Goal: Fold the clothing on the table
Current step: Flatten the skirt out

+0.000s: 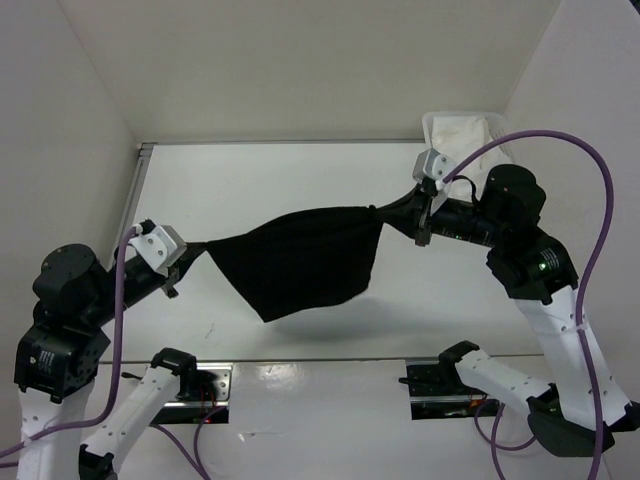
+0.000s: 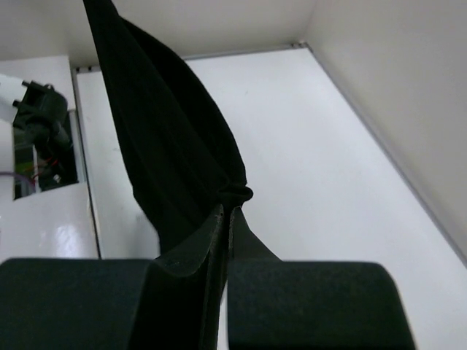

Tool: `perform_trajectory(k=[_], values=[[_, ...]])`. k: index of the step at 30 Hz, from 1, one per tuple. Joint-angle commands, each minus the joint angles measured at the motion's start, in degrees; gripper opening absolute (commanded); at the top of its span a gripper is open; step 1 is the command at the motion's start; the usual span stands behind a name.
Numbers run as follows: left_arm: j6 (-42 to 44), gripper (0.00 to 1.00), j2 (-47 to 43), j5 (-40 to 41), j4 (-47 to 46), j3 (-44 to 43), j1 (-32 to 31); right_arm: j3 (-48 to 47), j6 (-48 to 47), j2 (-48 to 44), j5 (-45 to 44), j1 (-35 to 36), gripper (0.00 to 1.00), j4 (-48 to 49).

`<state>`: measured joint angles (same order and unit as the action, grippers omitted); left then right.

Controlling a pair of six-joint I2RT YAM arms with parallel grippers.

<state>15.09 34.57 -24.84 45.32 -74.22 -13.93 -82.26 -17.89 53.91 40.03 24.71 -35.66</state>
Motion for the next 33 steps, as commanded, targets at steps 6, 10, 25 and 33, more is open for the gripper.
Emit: perform_trajectory(k=[6,10,25,33], values=[[1.9,0.0,-1.8,-3.8,0.4,1.3,1.0,-0.2,-3.2,-2.3,4.0,-0.5,0.0,-3.5],[1.9,0.0,-2.3,-3.8,0.4,1.9,1.0,-0.2,-3.7,-3.4,5.1,-0.5,0.0,-4.2],[2.4,0.0,3.4,-3.6,-0.9,2.8,1.5,9.9,-6.2,-1.8,5.7,-0.5,0.0,-3.6],[4.2,0.0,15.3,2.4,-9.1,5.4,-0.1,17.1,-6.2,1.0,-2.7,-0.5,0.0,4.2]])
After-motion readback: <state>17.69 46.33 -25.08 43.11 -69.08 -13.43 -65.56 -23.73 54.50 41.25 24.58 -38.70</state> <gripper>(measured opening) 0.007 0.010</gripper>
